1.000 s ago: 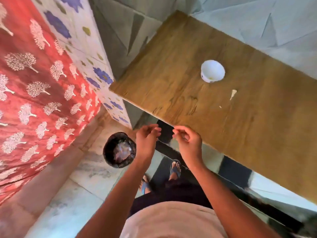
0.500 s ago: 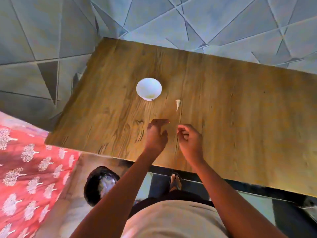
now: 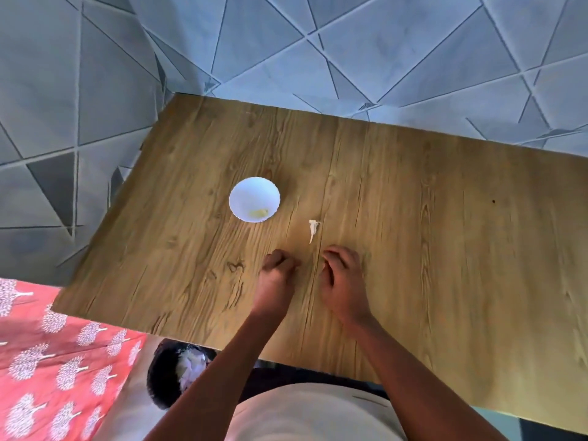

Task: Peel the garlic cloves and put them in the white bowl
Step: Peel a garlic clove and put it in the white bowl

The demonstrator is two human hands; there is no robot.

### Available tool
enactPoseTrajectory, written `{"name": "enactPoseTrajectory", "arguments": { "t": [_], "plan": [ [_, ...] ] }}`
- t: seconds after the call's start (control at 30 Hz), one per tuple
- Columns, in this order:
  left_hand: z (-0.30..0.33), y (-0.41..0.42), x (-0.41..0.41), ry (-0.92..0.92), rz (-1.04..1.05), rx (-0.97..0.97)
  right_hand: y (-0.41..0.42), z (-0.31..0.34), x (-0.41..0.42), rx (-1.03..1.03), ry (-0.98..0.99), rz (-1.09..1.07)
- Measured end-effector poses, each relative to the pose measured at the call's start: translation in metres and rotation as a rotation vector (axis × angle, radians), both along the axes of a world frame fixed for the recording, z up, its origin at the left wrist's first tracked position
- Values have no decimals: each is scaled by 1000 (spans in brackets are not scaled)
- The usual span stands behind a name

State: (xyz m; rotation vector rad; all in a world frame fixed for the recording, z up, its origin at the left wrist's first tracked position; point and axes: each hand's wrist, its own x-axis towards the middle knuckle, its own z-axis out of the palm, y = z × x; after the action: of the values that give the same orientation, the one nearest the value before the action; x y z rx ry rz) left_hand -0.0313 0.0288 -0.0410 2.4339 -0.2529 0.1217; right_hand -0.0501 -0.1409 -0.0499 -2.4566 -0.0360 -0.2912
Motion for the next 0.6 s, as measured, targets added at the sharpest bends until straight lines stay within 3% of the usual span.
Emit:
{"name": "enactPoseTrajectory", "arguments": {
  "t": [0.17,0.4,0.6],
  "plan": [
    [10,12,3,-24,-40,61,2,2,-1,-32,23,-13],
    [51,38,73,-237,68,-3,5,-1,0,-108,43,-39],
    [48,57,119,-96,145,122,5,0,2,-113,23,-42]
  ]
}}
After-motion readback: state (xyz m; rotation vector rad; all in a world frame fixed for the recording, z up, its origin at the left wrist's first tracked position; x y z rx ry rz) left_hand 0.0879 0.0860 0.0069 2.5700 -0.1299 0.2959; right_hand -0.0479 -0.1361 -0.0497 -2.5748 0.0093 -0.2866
